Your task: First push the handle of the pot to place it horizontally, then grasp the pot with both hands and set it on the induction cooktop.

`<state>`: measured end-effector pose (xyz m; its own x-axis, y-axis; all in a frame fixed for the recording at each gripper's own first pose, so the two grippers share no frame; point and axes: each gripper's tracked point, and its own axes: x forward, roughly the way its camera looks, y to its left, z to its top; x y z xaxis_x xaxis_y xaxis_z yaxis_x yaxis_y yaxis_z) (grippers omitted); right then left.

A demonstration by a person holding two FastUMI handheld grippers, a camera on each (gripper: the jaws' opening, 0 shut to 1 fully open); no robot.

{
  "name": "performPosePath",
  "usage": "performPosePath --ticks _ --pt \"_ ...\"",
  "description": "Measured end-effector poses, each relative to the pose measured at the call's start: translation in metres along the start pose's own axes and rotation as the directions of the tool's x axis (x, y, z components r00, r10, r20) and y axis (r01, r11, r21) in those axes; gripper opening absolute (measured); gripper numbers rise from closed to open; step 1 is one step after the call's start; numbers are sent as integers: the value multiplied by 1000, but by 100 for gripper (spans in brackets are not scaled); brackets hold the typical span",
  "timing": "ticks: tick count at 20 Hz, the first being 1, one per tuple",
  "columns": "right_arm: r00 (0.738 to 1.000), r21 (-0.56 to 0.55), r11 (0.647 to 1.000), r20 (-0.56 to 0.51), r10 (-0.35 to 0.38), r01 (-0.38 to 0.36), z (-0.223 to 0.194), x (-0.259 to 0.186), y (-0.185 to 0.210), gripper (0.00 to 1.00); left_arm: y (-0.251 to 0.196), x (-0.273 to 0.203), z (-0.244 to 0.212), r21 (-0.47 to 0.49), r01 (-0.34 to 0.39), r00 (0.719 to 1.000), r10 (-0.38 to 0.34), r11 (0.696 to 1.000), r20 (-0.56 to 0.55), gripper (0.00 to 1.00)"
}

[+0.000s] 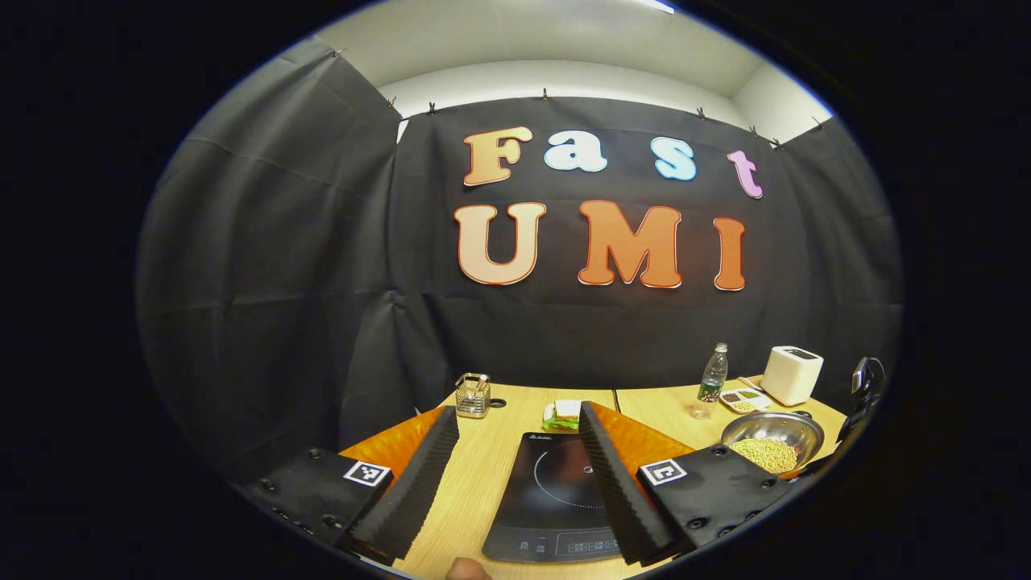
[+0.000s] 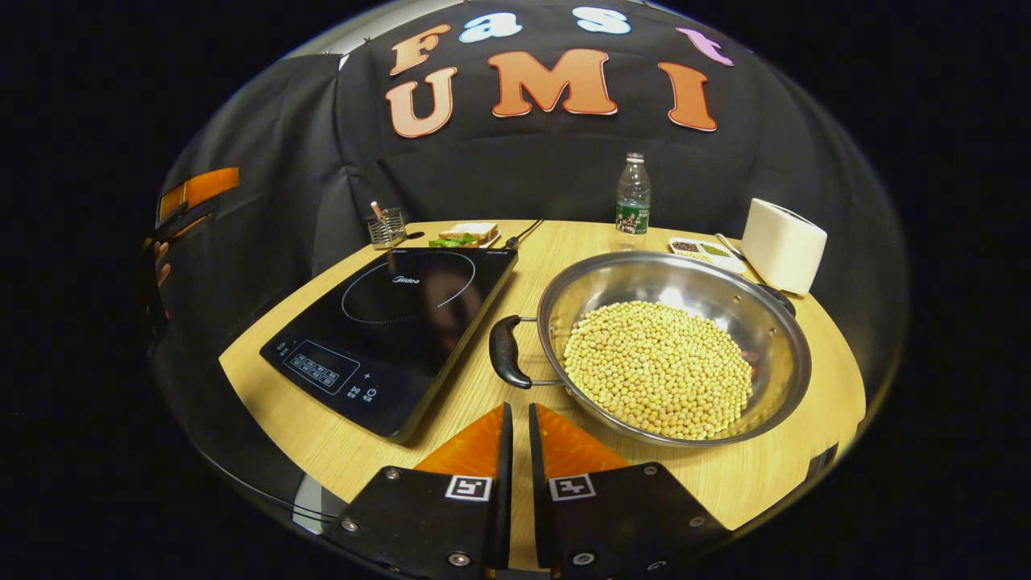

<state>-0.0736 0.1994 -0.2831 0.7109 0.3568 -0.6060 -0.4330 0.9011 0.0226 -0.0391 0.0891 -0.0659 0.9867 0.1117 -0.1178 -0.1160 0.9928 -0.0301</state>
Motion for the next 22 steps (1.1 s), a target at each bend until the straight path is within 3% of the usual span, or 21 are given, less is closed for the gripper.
performPosePath --ticks 6,22 --pt "1000 81 997 -16 -10 11 6 14 3 12 12 6 -10 -14 -11 1000 11 1000 -26 97" --pt "1000 159 987 -10 -23 24 30 48 19 12 31 14 -16 -13 -30 999 30 999 -28 96"
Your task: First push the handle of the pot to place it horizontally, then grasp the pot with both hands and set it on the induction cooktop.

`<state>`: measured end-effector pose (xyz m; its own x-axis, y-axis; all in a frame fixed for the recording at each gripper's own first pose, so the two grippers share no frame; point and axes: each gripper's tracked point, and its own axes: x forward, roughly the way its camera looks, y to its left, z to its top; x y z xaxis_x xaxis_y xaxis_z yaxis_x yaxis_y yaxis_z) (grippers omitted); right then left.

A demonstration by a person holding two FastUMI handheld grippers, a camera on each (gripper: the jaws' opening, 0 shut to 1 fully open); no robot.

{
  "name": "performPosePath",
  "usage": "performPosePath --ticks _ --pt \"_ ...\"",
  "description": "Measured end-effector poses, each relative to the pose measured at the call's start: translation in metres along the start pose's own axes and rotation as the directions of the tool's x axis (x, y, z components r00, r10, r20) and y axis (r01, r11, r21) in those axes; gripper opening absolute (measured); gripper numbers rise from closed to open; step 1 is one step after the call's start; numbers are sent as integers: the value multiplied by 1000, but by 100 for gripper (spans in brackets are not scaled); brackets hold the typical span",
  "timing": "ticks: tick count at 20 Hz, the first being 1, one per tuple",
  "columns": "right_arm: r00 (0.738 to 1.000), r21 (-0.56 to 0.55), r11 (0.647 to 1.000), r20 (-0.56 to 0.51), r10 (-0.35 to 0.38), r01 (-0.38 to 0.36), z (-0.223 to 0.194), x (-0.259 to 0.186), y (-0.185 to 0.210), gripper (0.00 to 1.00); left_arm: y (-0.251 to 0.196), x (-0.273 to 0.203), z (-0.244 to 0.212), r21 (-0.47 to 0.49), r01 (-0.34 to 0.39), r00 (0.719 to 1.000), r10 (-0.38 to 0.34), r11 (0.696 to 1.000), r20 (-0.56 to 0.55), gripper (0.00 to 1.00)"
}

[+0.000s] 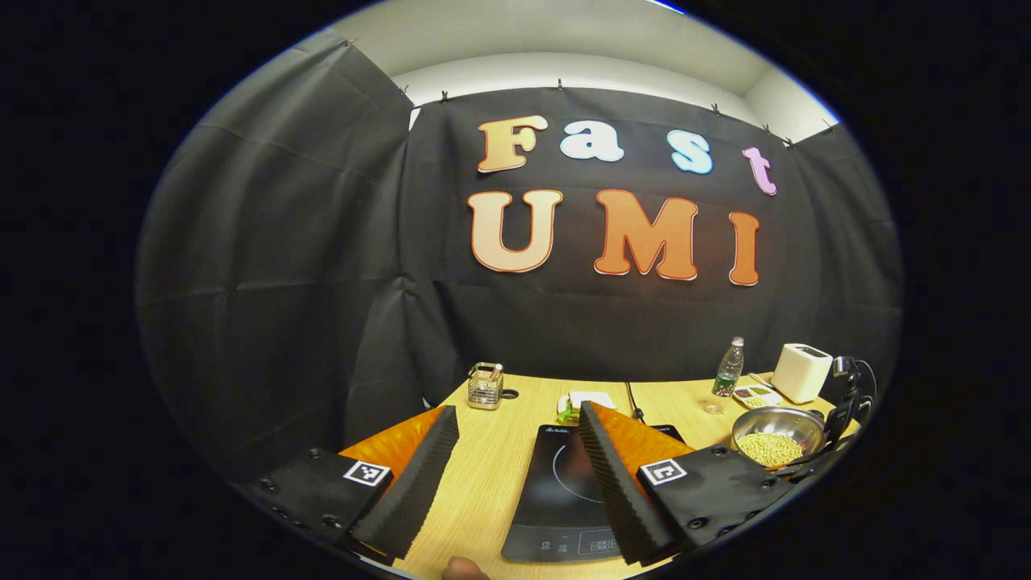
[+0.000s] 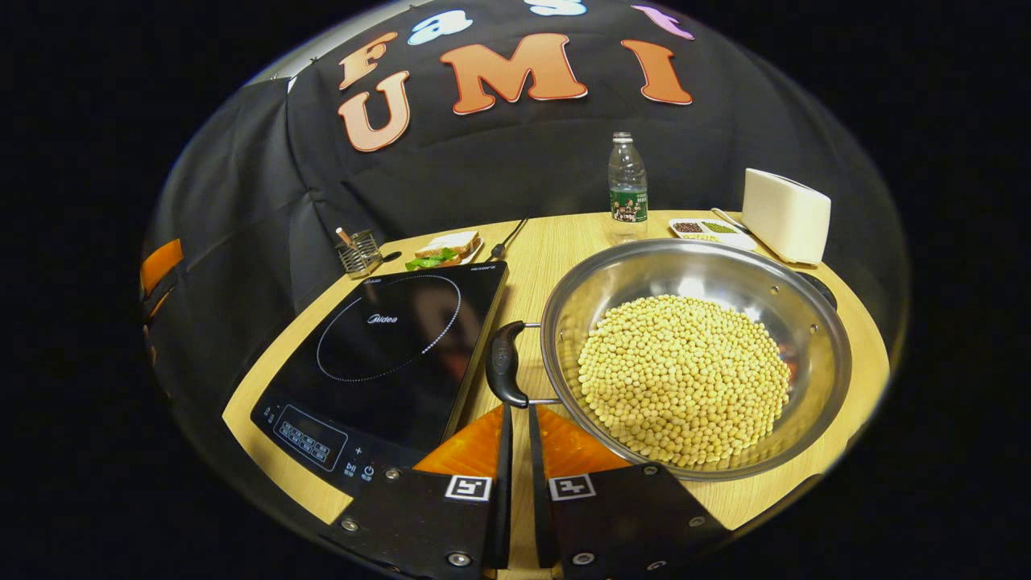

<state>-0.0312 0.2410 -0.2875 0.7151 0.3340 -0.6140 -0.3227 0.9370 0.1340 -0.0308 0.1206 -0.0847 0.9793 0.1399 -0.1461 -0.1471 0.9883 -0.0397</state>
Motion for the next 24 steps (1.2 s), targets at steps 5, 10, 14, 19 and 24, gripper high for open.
performPosePath --ticks 5,10,14,19,24 --pt "1000 -5 1000 12 -11 11 8 11 4 10 0 4 -4 -3 1 1000 -1 1000 -9 97" --pt "1000 -5 1000 16 -14 14 13 19 7 5 -5 9 -6 -8 5 1000 -5 1000 -18 98" --pt "1000 10 1000 -2 15 -15 12 13 11 5 -27 12 -10 -20 45 999 -45 999 -27 98" --pt "997 26 998 58 54 -56 29 -16 3 9 -77 18 -20 -13 134 990 -134 991 -52 97" --pt "994 28 999 111 16 -19 41 -31 -34 7 -121 22 -28 -19 200 976 -201 980 -78 97"
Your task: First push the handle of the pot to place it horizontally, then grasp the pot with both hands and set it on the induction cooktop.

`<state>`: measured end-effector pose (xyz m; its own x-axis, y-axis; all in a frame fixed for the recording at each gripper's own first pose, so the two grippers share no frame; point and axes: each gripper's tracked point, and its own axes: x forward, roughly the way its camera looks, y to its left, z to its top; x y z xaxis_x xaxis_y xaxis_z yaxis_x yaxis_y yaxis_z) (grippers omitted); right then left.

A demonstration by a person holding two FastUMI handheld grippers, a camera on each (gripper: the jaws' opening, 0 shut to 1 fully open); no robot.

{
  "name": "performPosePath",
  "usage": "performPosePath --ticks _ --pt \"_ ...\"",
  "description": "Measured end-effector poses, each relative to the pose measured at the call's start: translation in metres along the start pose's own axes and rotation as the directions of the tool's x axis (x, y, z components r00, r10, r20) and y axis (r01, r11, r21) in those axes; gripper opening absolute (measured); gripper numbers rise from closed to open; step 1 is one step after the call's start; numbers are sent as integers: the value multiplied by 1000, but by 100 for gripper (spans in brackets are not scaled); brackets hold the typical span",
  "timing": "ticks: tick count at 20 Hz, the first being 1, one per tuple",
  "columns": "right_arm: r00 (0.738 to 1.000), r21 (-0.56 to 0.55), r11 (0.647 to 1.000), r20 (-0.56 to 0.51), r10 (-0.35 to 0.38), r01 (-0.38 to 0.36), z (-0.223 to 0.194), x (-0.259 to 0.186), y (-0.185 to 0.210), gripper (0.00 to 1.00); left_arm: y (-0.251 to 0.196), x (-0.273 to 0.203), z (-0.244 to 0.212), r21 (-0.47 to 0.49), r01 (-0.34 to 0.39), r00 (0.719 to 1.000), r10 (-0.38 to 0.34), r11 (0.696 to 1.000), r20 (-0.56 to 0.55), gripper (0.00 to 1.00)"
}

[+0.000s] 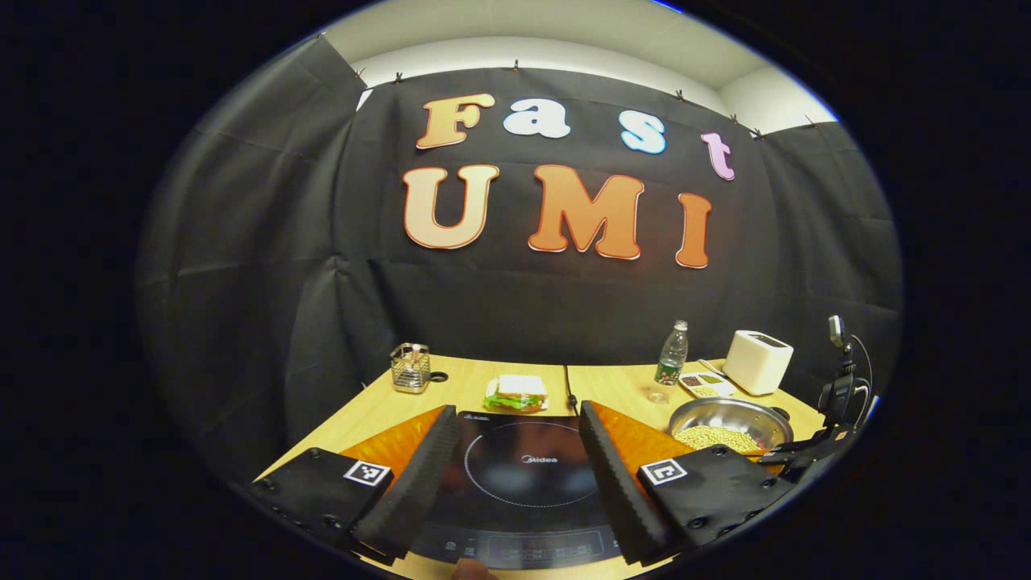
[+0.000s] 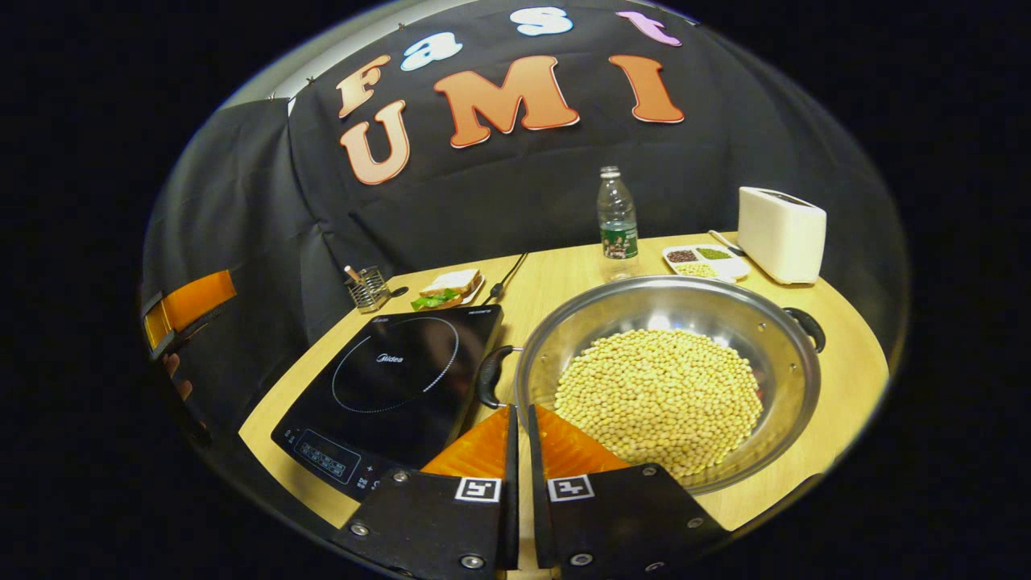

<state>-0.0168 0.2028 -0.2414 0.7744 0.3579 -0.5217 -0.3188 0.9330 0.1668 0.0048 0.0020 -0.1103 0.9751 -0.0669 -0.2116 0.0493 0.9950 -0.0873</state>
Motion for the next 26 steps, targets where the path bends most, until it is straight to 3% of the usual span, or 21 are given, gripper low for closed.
performPosePath --ticks 3,4,5,12,20,22,26 --pt "999 17 999 24 -36 36 9 -7 -27 6 -28 9 -6 -4 42 999 -42 999 -17 98" --pt "998 24 999 35 -49 48 13 -9 -36 15 -38 12 -9 -3 57 998 -57 998 -25 98" --pt "997 31 998 44 -64 63 15 -11 -47 5 -49 14 -13 -2 73 997 -73 997 -34 97" --pt "982 80 985 95 -161 154 30 -25 -113 5 -126 37 -50 -22 198 968 -199 980 -151 98" --pt "965 125 967 113 -237 223 34 -36 -166 5 -183 58 -93 -66 265 925 -273 962 -266 98" --pt "959 124 961 110 -262 248 34 -38 -180 15 -197 63 -104 -76 278 910 -288 958 -298 98" --pt "949 130 952 113 -293 278 36 -38 -203 47 -213 74 -120 -65 281 892 -286 957 -349 98"
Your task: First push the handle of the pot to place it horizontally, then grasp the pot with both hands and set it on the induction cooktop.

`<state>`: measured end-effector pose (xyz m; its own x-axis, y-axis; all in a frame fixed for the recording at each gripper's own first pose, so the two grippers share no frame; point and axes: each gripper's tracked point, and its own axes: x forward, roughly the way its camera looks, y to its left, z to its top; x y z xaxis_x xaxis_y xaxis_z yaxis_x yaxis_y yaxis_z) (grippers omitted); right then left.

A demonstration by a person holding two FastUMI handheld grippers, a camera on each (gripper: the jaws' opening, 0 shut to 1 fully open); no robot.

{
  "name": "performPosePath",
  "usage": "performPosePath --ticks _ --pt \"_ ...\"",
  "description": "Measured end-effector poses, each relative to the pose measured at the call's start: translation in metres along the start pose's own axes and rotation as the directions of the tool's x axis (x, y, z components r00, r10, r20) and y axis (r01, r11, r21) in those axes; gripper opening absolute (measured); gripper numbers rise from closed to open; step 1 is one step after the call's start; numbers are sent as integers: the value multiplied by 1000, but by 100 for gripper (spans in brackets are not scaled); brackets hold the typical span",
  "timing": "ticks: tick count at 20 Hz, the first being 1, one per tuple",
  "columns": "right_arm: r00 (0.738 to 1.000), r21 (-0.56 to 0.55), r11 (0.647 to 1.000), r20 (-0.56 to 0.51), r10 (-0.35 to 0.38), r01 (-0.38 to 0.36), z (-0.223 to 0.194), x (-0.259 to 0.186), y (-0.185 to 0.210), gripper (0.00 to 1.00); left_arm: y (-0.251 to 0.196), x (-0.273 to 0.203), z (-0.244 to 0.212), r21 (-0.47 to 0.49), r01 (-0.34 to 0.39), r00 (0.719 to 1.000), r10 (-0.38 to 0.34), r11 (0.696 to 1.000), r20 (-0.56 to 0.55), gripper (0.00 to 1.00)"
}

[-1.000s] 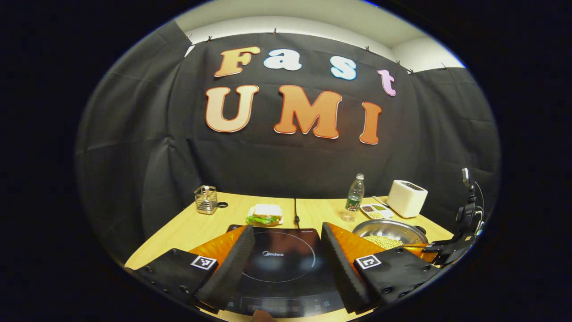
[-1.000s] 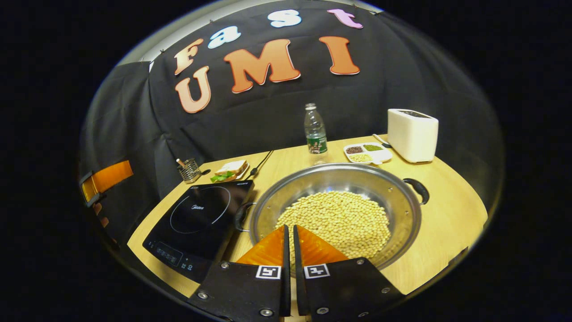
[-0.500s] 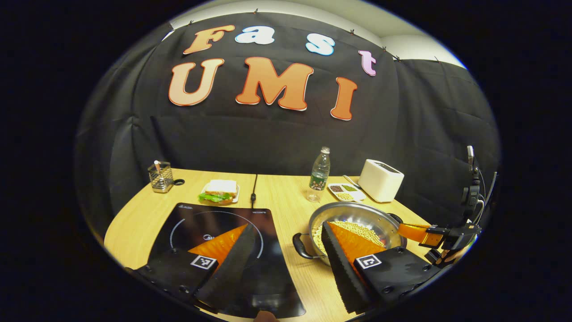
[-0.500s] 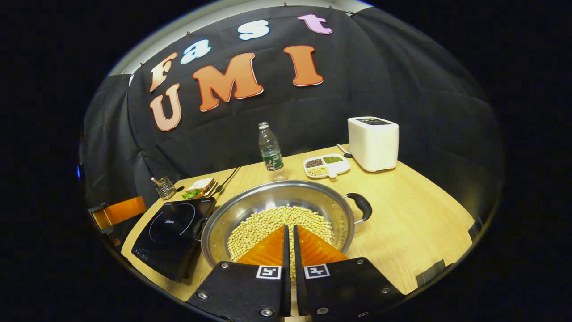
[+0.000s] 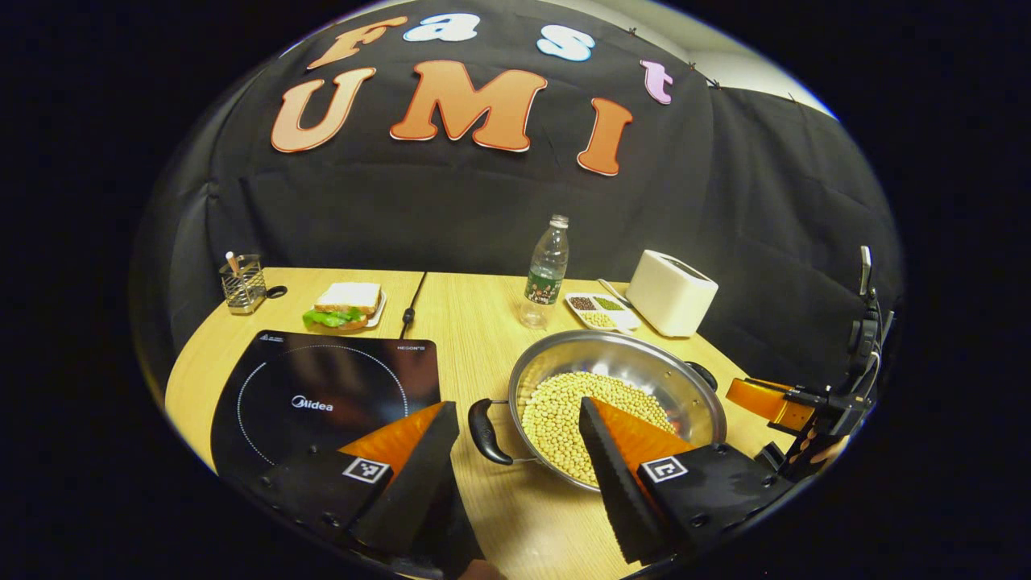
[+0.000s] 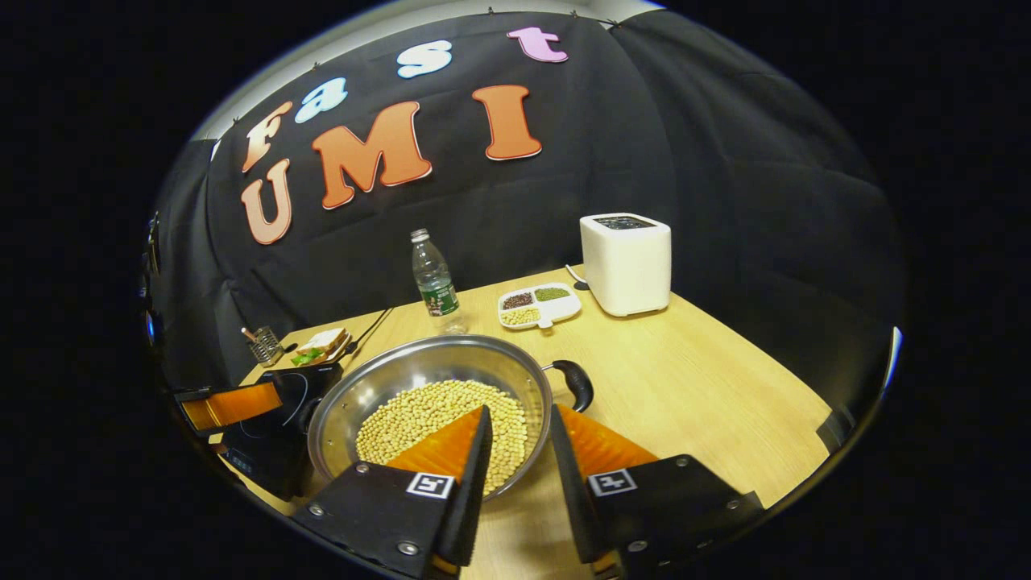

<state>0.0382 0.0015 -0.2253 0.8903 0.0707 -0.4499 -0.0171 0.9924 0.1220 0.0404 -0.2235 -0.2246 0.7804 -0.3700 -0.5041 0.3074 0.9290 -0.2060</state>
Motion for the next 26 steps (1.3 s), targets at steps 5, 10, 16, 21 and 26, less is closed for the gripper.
performPosePath --ticks 5,10,16,21,26 --pt "999 -8 999 -18 -39 39 -3 19 -19 88 0 23 -19 -4 -18 997 18 1000 -73 98" --pt "996 1 997 -36 -75 76 -6 43 -31 95 6 38 -29 3 -38 992 39 999 -123 99" --pt "989 -3 995 -105 -101 102 -20 74 -33 95 7 59 -51 -18 -20 979 16 1000 -206 98" --pt "982 2 997 -172 -79 81 -33 88 -25 94 16 68 -56 17 -38 971 40 999 -235 80" --pt "979 8 995 -183 -95 98 -34 91 -22 62 21 76 -48 -31 -77 976 69 997 -205 63"
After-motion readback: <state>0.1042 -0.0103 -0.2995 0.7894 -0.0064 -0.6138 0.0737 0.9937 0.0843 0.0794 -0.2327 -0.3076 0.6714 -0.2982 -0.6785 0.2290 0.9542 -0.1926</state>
